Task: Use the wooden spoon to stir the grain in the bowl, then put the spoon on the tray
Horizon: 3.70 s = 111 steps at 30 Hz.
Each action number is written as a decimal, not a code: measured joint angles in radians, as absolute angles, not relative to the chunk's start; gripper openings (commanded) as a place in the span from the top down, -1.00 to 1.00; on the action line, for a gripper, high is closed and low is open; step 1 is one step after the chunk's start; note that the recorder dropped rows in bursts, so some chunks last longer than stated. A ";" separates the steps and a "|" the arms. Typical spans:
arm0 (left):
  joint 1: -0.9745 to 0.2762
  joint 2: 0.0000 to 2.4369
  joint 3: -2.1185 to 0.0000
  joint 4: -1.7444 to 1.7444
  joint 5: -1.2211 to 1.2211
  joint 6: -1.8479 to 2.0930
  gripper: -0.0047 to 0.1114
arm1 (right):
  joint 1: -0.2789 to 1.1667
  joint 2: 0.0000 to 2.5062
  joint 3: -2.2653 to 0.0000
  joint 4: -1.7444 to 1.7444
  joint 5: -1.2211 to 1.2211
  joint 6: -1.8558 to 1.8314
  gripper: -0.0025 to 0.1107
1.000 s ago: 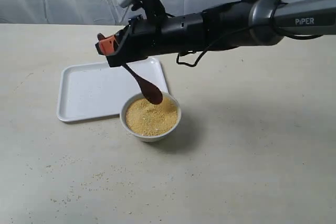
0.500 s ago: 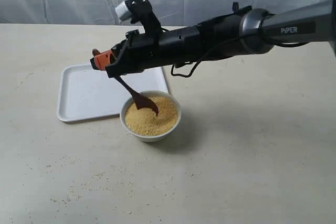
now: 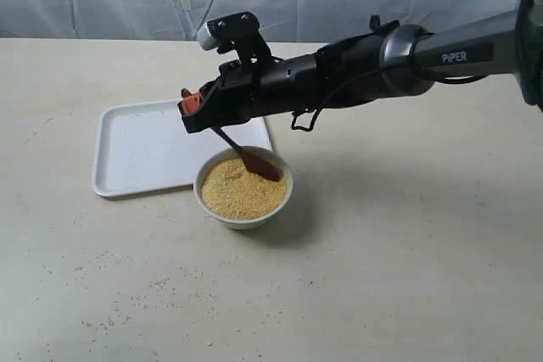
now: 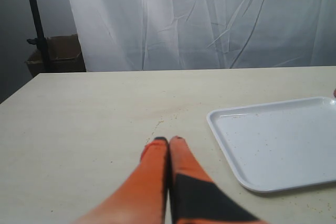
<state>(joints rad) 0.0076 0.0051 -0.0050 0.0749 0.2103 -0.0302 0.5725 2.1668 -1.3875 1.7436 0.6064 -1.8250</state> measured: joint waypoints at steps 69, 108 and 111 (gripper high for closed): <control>0.008 0.005 -0.005 0.075 0.210 -0.030 0.91 | 0.640 2.320 -1.958 0.476 0.509 -0.975 0.97; 0.008 0.005 -0.005 0.075 0.210 -0.030 0.91 | 0.826 2.466 -1.963 0.165 0.422 -0.968 -0.05; 0.008 0.005 -0.005 0.075 0.210 -0.030 0.91 | 0.826 2.457 -1.963 0.165 0.424 -0.907 -0.05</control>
<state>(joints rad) 0.0076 0.0051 -0.0050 0.0749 0.2103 -0.0302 0.8264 2.4571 -1.9625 0.1647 0.4238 -0.9070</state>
